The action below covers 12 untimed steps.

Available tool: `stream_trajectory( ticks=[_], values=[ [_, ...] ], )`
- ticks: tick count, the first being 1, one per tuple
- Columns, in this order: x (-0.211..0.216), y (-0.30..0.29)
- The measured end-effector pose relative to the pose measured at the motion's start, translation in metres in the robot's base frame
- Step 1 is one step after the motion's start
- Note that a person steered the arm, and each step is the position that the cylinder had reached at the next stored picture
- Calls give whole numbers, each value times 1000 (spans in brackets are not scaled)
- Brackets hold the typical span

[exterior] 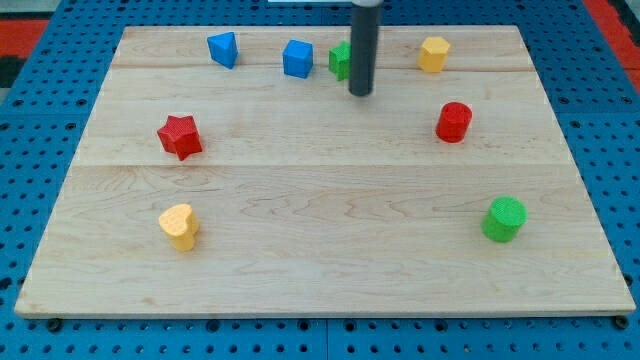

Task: Push the green circle towards the center

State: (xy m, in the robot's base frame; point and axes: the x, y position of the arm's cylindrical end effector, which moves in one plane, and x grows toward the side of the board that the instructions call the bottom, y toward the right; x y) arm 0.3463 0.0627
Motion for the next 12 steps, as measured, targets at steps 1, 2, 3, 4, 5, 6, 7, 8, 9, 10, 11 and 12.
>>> stream_trajectory(
  ticks=[1,2,3,4,5,6,7,8,9,10,11,12],
  values=[
    [93,52],
    [123,81],
    [131,74],
    [191,73],
    [221,102],
    [220,156],
    [190,135],
    [178,69],
    [163,59],
    [144,87],
    [141,109],
    [135,139]
  ],
)
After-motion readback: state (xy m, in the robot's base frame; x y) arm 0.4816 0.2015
